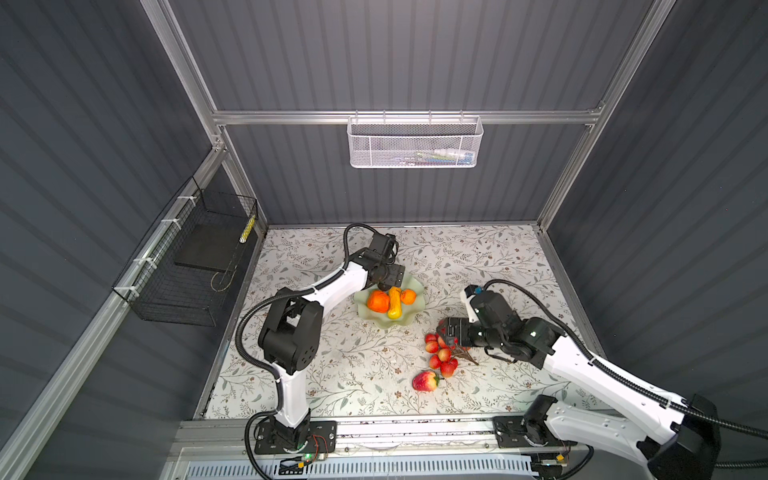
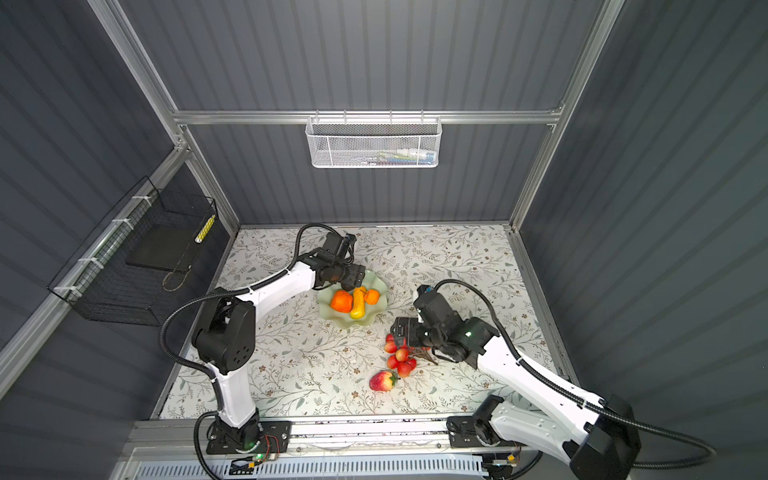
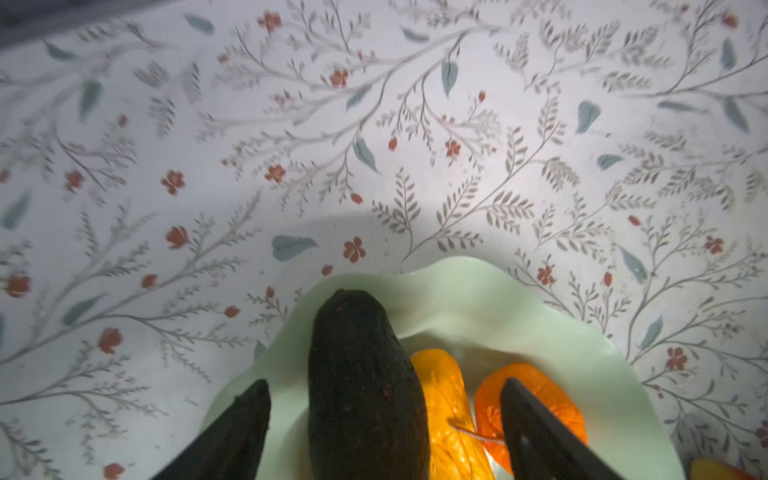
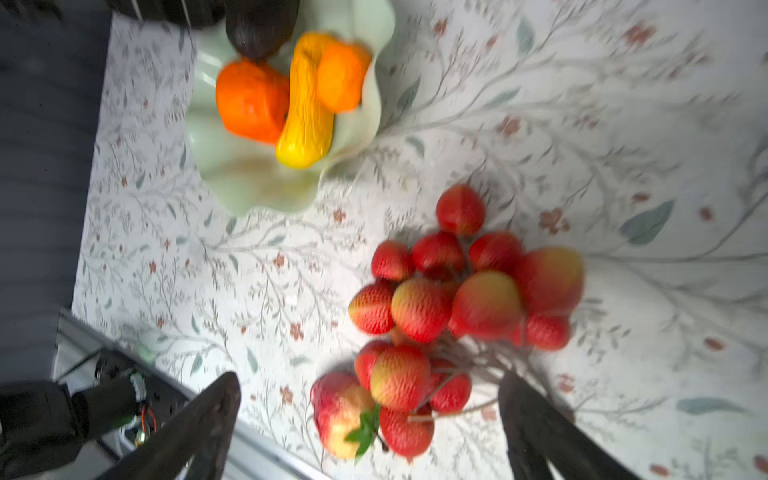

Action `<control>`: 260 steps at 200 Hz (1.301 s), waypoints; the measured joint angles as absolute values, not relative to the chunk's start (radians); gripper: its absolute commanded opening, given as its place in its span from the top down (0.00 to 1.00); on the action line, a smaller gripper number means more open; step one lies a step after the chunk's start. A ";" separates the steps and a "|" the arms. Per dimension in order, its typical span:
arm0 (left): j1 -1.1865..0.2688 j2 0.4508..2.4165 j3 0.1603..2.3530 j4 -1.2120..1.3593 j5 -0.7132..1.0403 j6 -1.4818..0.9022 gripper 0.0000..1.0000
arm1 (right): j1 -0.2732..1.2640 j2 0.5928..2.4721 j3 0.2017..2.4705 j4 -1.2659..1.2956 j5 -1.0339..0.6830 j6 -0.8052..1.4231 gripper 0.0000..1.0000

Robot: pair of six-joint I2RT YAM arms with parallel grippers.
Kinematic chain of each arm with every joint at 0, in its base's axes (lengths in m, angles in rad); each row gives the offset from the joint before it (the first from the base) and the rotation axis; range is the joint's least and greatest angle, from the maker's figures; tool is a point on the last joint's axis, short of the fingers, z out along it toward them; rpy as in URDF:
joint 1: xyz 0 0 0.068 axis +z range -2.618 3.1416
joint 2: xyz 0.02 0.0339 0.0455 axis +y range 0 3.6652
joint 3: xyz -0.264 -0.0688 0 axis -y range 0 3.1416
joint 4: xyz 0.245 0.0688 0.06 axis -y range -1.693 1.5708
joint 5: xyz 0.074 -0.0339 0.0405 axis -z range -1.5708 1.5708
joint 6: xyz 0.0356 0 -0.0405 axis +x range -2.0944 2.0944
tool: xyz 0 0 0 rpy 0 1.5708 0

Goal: Place and organize the fake fruits in the fruit bowl
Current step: 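Place the avocado in the bowl with left gripper while right reaches for apple, then grasp the red-green apple with the right gripper and place it in the bowl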

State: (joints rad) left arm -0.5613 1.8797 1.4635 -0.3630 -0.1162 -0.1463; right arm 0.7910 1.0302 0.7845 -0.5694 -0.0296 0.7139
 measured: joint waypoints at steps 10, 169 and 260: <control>-0.561 1.827 1.445 -0.338 -0.141 -0.152 0.03 | 0.857 1.032 0.760 -0.589 -0.030 0.756 0.05; -0.549 1.018 0.860 -0.242 -0.559 -0.300 0.00 | 1.048 1.434 0.770 -0.522 -0.170 0.852 0.27; -0.548 0.945 0.853 -0.308 -0.637 -0.310 0.00 | 1.046 1.533 0.844 -0.500 -0.172 0.772 0.68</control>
State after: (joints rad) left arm -0.5480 0.9447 0.8528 -0.3077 -0.6373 -0.3099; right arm 1.0462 1.5326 0.8440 -0.4995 -0.1719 0.7723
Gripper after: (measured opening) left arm 0.997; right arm 0.465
